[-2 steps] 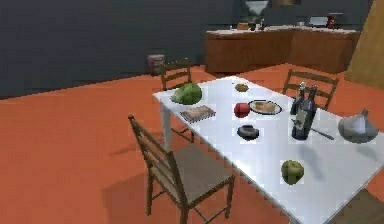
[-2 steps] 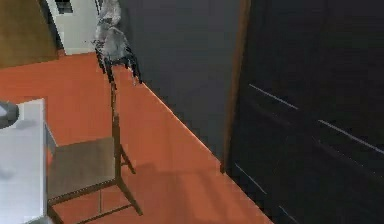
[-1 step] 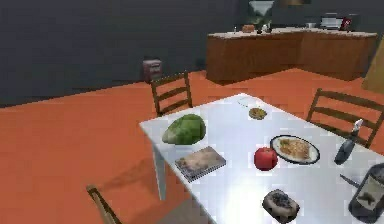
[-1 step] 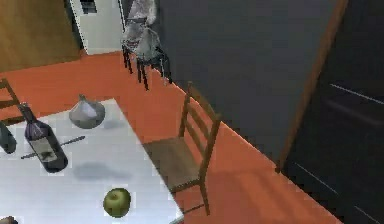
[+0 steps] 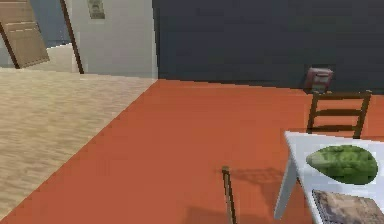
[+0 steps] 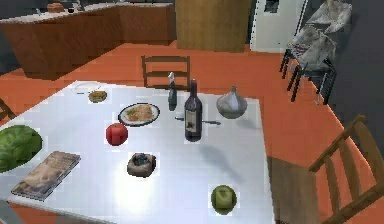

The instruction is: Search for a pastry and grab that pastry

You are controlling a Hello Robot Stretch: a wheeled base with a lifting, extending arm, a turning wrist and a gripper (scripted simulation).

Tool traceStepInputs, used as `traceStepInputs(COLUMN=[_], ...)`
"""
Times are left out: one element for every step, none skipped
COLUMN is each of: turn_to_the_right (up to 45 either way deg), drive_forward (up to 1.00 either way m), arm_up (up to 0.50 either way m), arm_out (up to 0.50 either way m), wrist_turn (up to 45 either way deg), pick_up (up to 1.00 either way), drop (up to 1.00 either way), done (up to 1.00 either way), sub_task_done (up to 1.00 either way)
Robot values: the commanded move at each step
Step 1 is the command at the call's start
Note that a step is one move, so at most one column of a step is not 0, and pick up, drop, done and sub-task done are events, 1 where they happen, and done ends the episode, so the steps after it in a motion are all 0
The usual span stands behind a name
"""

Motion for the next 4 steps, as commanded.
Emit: traceStepInputs(turn_to_the_right=[-12.0, 0.0, 0.0, 0.0], drive_forward=[0.00, 0.00, 0.00, 0.00], arm_up=[0.00, 0.50, 0.34, 0.00], arm_out=[0.00, 0.00, 0.00, 0.26], wrist_turn=[0.0, 0.0, 0.0, 0.0], pick_up=[0.00, 0.00, 0.00, 0.00], drop=[0.00, 0.00, 0.00, 0.00], done=[0.00, 0.00, 0.00, 0.00], sub_task_done=[0.00, 0.00, 0.00, 0.00])
